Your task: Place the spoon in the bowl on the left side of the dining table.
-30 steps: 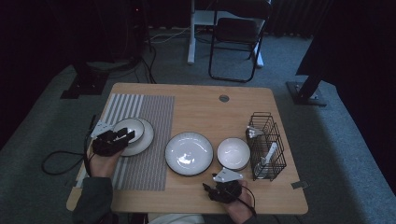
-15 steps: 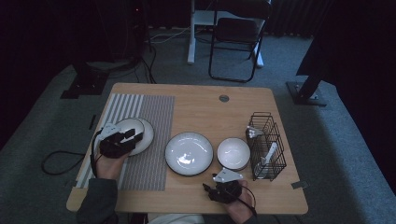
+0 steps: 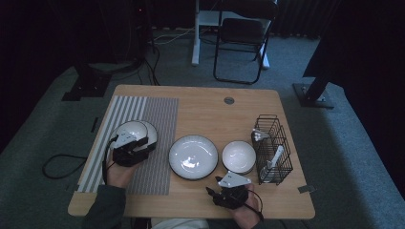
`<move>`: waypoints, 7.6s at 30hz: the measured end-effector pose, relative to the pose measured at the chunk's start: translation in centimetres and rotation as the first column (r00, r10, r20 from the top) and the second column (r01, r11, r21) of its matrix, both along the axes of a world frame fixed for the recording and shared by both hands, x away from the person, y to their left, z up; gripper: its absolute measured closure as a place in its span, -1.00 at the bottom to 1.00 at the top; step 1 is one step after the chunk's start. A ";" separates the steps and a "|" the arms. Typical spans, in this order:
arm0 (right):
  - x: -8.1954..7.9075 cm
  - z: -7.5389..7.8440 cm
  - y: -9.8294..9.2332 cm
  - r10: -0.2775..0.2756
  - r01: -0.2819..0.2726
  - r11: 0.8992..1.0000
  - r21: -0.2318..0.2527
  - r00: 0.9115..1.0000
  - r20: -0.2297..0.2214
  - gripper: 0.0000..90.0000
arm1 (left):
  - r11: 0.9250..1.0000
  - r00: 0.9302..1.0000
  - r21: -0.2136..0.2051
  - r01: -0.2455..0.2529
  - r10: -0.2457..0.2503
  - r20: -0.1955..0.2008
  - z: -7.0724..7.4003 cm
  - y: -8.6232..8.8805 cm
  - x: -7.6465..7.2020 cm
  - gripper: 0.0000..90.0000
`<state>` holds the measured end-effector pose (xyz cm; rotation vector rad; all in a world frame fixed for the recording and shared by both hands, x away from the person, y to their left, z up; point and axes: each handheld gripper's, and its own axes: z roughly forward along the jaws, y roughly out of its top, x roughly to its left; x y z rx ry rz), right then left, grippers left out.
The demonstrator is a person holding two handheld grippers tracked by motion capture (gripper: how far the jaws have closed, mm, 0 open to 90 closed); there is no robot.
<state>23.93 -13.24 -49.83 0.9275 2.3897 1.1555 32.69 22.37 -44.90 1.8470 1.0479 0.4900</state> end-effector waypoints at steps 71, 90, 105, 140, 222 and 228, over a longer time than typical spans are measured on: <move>1.7 11.0 -11.4 -0.091 0.085 0.996 0.038 0.976 0.200 -0.06 | 1.000 0.999 0.011 0.028 -0.027 -0.030 -0.8 -0.2 -0.7 0.27; 1.6 9.4 -14.5 -0.153 0.153 0.988 0.015 0.975 0.158 0.23 | 0.999 0.999 0.016 0.034 -0.034 -0.038 -1.0 -0.5 -0.5 0.26; 1.6 9.2 -15.4 -0.179 0.178 0.984 0.019 0.972 0.153 0.76 | 0.999 0.999 0.020 0.031 -0.031 -0.037 -1.0 -0.4 -0.6 0.26; 2.5 10.5 -15.7 -0.146 0.153 0.988 -0.025 0.972 0.182 0.87 | 0.999 0.998 0.046 0.020 -0.017 -0.062 -2.1 0.5 -1.6 0.22; 4.6 16.4 -8.6 0.089 -0.092 0.996 -0.002 0.957 0.276 0.87 | 0.998 0.992 0.046 0.042 -0.037 -0.117 -5.0 0.0 -2.0 0.19; 5.2 15.8 -7.4 0.125 -0.137 0.990 0.034 0.960 0.251 0.87 | 0.998 0.993 0.046 0.042 -0.037 -0.116 -5.2 -0.1 -2.0 0.18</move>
